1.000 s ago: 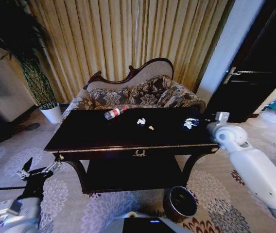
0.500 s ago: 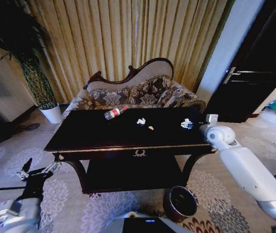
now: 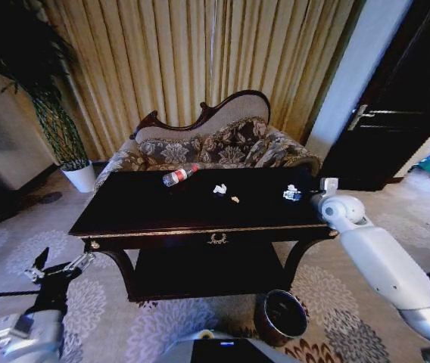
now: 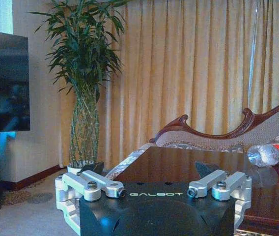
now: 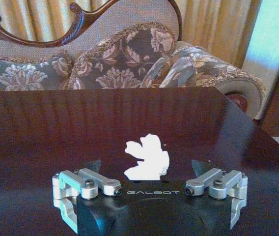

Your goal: Move to the front of the table and place the trash on the table into the trash bin.

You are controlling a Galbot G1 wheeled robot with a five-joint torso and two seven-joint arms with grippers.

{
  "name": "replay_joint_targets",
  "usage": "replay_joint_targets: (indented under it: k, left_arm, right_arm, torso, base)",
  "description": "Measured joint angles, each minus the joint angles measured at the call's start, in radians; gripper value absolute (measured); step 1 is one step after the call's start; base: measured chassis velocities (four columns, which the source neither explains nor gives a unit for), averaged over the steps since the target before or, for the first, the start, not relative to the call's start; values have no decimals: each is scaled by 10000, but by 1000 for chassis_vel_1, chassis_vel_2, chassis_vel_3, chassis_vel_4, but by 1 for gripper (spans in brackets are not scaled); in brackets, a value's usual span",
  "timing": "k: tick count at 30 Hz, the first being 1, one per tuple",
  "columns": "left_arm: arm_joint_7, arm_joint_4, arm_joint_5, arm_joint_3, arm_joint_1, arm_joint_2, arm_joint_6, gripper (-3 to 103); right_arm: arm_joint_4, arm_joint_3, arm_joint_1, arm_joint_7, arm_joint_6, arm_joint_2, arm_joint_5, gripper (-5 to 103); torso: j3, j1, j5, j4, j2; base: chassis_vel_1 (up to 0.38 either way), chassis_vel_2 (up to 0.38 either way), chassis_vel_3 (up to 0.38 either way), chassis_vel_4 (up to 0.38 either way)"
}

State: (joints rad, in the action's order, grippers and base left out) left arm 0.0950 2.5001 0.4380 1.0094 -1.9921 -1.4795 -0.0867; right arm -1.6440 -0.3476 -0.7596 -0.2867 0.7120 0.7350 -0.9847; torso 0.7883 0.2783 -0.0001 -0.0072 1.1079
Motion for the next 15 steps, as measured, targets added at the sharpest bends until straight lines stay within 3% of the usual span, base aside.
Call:
replay_joint_targets:
  k: [15]
  left_arm:
    - [218, 1, 61, -27, -74, 29, 147, 100]
  right_arm:
    - [246, 0, 41, -176, 30, 135, 38, 100]
  torso:
    - [0, 0, 0, 0, 0]
  base:
    - [0, 0, 0, 0]
